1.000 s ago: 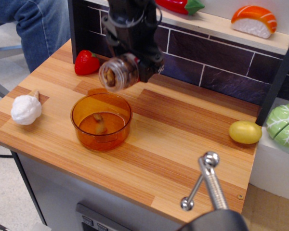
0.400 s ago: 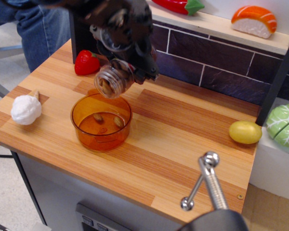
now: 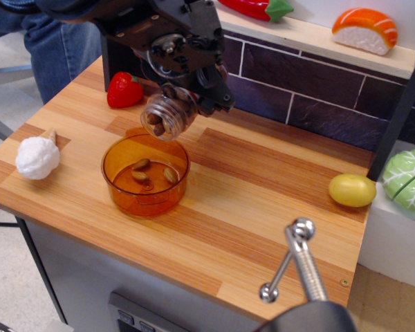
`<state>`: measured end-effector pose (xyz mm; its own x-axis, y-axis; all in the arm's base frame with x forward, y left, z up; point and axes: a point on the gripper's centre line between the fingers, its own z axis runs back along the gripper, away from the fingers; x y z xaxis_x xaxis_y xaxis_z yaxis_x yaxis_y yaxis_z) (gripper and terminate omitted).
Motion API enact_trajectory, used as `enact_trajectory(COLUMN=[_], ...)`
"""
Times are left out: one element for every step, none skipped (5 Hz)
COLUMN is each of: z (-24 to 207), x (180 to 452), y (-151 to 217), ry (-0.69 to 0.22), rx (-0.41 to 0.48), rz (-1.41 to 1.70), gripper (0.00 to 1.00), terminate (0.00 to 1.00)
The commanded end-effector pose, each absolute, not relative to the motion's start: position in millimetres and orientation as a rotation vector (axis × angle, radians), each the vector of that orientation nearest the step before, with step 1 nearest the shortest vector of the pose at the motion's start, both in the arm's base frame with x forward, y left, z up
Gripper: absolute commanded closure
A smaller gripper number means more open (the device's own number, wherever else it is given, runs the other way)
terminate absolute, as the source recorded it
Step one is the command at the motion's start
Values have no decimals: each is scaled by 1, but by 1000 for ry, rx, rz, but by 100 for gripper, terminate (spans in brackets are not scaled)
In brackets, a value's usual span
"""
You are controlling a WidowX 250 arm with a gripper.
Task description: Pour almonds in pot
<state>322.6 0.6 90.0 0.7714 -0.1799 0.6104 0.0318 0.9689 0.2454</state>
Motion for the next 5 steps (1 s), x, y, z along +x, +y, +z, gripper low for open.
enact_trajectory(z=[111,114,114,114,113], x=[326,325,322,324,326], y=[-8,-5,-7,-8,-8], ry=[-863,-913,-948,-927,-851], rx=[246,274,279,270,267], rz=[-53,-49,-30,-14,-31], gripper=[100,100,100,100,100], terminate=[0,0,0,0,100])
